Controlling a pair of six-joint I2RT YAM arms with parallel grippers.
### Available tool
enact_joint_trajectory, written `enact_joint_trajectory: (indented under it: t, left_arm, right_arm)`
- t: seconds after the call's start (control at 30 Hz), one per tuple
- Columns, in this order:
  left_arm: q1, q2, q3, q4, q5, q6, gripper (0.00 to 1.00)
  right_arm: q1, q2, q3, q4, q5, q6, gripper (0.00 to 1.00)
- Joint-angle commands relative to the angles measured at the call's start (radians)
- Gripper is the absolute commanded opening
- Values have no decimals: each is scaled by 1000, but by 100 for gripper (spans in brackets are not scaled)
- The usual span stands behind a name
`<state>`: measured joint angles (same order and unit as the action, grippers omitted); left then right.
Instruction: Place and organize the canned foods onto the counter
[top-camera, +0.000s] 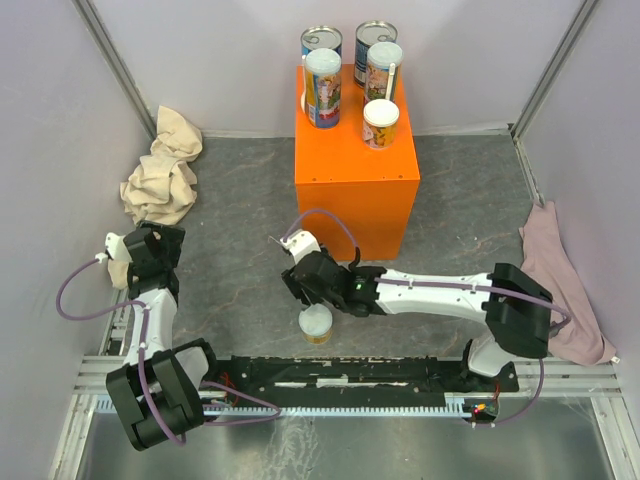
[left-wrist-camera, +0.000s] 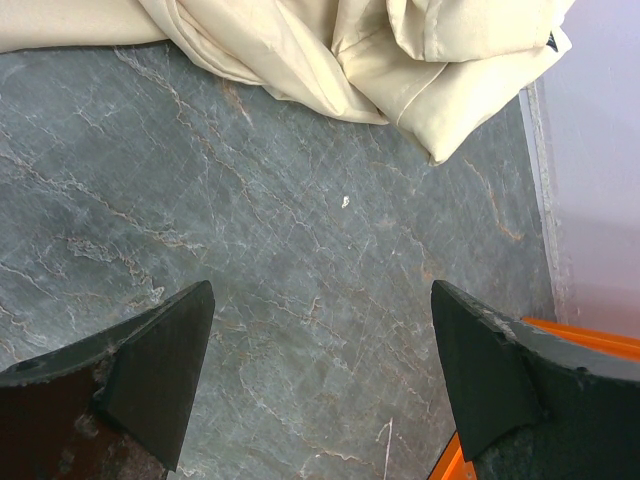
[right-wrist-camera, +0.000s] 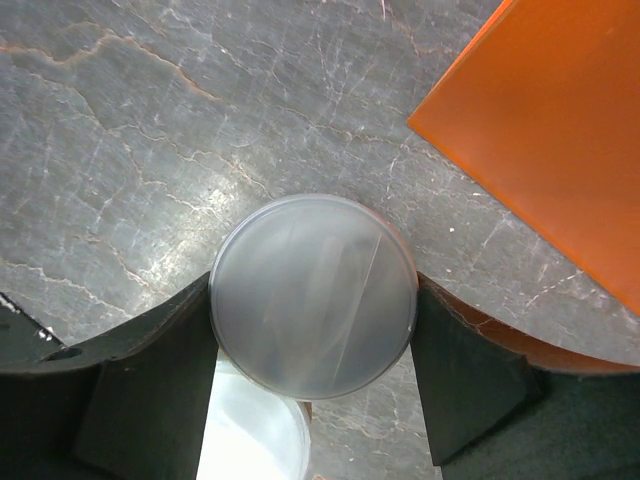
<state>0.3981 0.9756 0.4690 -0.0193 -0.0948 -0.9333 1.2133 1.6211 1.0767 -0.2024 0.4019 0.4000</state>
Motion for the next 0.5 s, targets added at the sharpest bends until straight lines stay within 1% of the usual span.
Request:
enact_joint_trajectory:
  t: [0.0,0.23,0.37,0.47]
  left_arm:
    - [9,0,3,47,5,-29,95]
    - [8,-2,2,47,3,-29,95]
    - [10,-2,2,48,4,-30,95]
    - [9,-3,2,48,6,-30,95]
  right_arm:
    - [20,-124,122,-29,18,-54,34]
    - [50,-226,322,-190,-8,-127,34]
    - [55,-257,470,-302,-16,-164,34]
    - [55,-274,558,-351,-4,-188,34]
